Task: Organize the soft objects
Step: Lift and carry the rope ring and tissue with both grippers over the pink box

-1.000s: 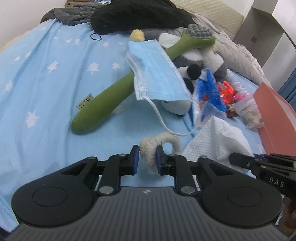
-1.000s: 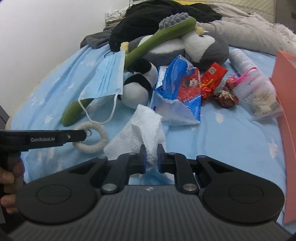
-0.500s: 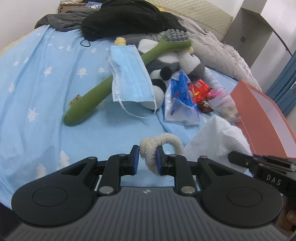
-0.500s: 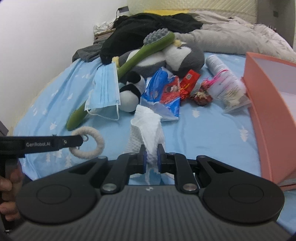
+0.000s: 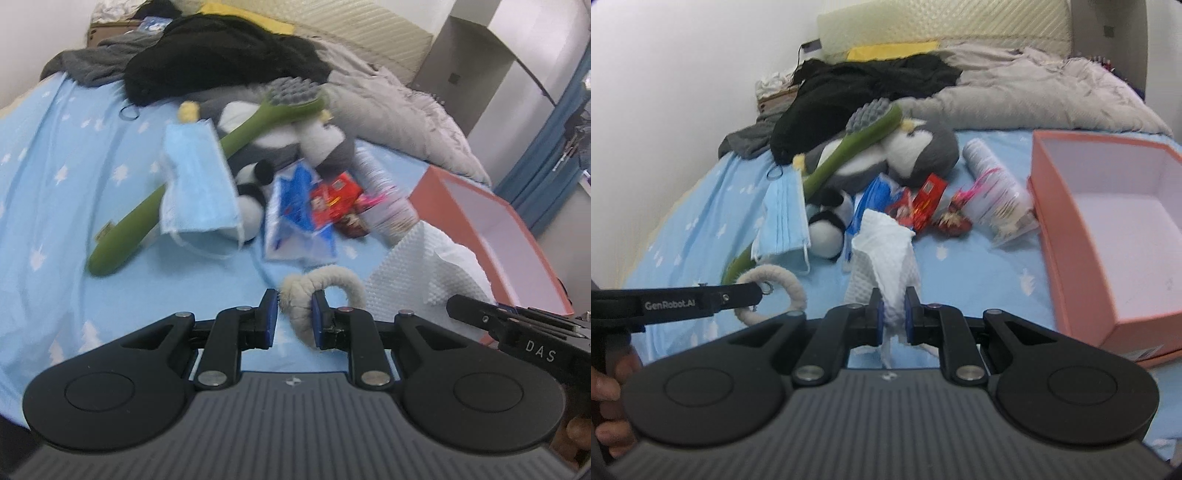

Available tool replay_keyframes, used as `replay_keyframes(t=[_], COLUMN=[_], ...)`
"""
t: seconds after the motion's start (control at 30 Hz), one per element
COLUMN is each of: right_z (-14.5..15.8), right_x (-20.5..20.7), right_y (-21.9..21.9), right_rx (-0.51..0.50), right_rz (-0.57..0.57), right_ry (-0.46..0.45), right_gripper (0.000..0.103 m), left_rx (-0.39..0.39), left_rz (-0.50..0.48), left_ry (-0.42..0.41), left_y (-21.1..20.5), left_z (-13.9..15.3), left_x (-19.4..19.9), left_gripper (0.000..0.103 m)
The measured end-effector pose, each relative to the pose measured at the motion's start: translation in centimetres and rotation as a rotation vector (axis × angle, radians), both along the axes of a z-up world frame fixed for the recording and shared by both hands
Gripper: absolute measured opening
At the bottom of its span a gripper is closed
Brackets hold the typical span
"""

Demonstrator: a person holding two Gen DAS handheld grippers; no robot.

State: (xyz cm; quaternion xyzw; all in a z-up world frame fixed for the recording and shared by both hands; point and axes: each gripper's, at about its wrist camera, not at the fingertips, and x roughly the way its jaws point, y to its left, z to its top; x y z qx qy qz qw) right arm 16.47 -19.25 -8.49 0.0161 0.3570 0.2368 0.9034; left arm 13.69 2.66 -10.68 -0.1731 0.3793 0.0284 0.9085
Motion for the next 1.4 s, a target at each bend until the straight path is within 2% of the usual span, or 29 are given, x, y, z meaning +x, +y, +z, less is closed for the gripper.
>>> replay_keyframes(t=[0.5, 0.87, 1.1, 1.27, 1.4], right_z=[6.0, 8.7, 8.4, 6.8, 4.5], right_x=[3.2, 5.7, 8.4, 10.2, 11.3], right_y=[-4.4, -10.3, -14.6, -17.5, -19.7], right_rx=[0.038, 0.034, 0.019, 0.014, 0.0], right_rz=[-0.086, -0.174, -0.277, -0.345, -0.38], right_ry=[-0.105, -0.183, -0.183, -0.12, -0.061], right_gripper=[0.015, 0.015, 0.015, 0.015, 0.016], left_rx=[0.001, -0.028, -0.049, -0.047, -0.037], left_rz=[-0.104, -0.204, -0.299, -0.367, -0.416], left_ry=[-0.115, -0.204, -0.181, -0.129, -0.067], left_y=[-5.3, -12.4, -17.4, -20.7, -23.4], left_z=[6.6, 10.1, 9.6, 8.4, 6.3], left_x=[5.7, 11.0, 15.5, 19.0, 21.5], left_gripper=[0.023, 0.023, 0.023, 0.023, 0.023])
